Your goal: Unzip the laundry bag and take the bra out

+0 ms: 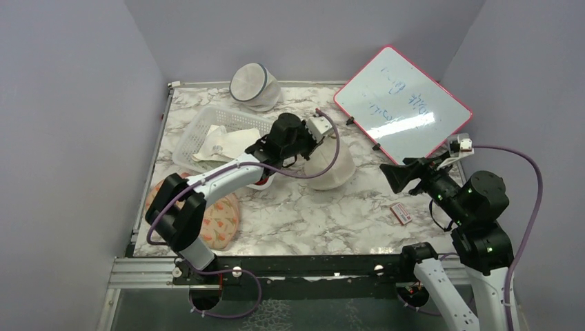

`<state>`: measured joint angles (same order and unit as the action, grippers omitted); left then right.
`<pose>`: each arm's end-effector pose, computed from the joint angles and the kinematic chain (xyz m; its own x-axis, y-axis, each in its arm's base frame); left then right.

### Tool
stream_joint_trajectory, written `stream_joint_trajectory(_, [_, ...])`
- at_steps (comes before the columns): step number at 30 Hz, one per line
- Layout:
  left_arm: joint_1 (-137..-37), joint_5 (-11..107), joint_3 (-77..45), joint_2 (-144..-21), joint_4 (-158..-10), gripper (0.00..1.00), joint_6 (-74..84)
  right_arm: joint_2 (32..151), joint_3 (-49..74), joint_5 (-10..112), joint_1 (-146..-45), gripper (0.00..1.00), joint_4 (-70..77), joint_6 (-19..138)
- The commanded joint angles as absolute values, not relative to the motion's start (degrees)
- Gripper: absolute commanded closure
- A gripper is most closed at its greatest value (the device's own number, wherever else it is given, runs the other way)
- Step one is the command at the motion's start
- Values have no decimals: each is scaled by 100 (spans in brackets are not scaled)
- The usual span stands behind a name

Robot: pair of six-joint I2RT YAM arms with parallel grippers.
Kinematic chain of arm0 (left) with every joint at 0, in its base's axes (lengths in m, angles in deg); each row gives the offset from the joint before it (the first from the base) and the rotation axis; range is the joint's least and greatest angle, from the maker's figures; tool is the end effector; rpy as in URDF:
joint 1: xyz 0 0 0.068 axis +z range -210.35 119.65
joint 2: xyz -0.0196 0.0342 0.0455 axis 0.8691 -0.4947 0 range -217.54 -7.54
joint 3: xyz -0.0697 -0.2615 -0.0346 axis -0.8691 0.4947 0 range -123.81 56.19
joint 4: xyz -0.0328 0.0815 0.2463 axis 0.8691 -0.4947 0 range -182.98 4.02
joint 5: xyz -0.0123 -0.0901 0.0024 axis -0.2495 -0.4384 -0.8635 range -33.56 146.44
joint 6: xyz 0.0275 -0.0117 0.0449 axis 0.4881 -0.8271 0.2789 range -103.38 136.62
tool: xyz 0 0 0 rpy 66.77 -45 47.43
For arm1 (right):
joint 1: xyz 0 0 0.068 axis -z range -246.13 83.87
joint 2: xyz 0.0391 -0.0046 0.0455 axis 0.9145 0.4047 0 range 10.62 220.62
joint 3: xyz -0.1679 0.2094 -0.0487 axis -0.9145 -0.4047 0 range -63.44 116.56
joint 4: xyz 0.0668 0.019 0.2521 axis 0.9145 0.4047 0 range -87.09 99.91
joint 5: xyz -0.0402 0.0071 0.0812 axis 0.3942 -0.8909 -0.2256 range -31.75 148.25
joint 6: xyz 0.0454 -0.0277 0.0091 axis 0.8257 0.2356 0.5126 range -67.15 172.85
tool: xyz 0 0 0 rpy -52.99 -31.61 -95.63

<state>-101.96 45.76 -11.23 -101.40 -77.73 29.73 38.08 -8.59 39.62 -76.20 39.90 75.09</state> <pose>0.2855 -0.2622 0.2875 -0.0496 0.3420 -0.9384 0.8167 0.5547 0.1591 0.0787 0.0256 0.3831 -0.3322 0.3052 -0.8925 -0.3782 0.8237 0.4225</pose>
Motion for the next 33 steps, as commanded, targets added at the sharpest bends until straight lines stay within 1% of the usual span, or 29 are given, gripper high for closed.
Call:
stream_joint_trajectory(1, [-10192, 3995, -227, -9364, -7367, 100, 2058, 3786, -1059, 4208, -7614, 24, 3880, 7326])
stream_joint_trajectory(4, [-10239, 4199, 433, -9000, -6735, 100, 1702, 4216, -1190, 3758, -7615, 25, 3728, 7449])
stream_joint_trajectory(5, [-10281, 4284, 420, -8986, -6727, 100, 1570, 4447, -1183, 3454, -7615, 25, 3703, 7430])
stream_joint_trajectory(8, [-10298, 3950, 290, -9144, -6756, 100, 1373, 5249, -1098, 2491, -7614, 28, 3575, 7214])
stream_joint_trajectory(11, [-10297, 3528, -23, -9359, -7058, 100, 1216, 6054, -944, 1596, -7615, 37, 3615, 6985])
stream_joint_trajectory(14, [-10298, 3242, -81, -9406, -7011, 100, 990, 6356, -978, 1009, -7614, 37, 3269, 6938])
stream_joint_trajectory(20, [-10298, 2835, -32, -9384, -6752, 100, 669, 6786, -978, 695, -7615, 40, 2671, 6878])
stream_joint_trajectory(25, [-10298, 2736, -62, -9417, -6759, 100, 739, 7507, -723, 552, -7611, 50, 2352, 6711])
stream_joint_trajectory(30, [-10295, 2603, -84, -9382, -6804, 100, 803, 8040, -397, 507, -7608, 55, 2151, 6486])
stream_joint_trajectory(33, [-10290, 2594, -66, -9337, -6800, 100, 864, 8293, -379, 250, -7614, 60, 1972, 6384])
